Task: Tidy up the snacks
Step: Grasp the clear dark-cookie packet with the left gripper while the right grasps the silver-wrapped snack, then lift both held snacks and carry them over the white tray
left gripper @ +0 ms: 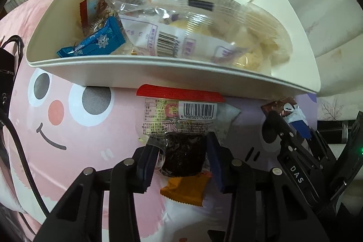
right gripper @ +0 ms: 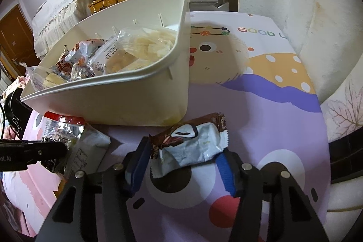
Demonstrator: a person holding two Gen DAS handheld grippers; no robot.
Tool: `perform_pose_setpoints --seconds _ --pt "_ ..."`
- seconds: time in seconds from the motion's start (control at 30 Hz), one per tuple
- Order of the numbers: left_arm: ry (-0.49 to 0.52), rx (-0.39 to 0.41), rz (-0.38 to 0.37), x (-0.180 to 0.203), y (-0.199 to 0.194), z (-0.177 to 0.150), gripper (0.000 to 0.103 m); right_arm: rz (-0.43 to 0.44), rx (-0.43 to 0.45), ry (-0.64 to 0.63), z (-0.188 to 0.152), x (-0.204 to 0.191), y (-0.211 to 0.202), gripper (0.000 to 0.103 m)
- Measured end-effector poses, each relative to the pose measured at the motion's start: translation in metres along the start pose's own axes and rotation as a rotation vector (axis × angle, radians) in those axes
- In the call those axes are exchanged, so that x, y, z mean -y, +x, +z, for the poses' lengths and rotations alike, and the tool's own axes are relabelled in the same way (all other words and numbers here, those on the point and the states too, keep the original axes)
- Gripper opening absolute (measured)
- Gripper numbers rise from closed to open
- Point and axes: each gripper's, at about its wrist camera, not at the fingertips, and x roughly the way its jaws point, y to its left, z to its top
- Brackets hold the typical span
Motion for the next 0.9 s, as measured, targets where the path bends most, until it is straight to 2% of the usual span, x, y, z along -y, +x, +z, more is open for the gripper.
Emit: perform_pose_setpoints --seconds 0.23,0.6,0.9 --pt "-0.015 0.007 -0.015 -0.001 -0.016 -0.014 0.04 -0.003 0.019 -0.007 0.001 -0.003 -0.017 0.055" --pt "-0.024 0.074 -0.04 -0.027 -0.067 -0.029 0.04 -0.002 0.069 0.04 0.002 -0.004 -0.062 0.055" --pt "-0.032 0.134 -0.038 -0.043 -0.107 -0.014 0.04 0.015 0.115 0.005 0.012 -0.019 -0.089 0.055"
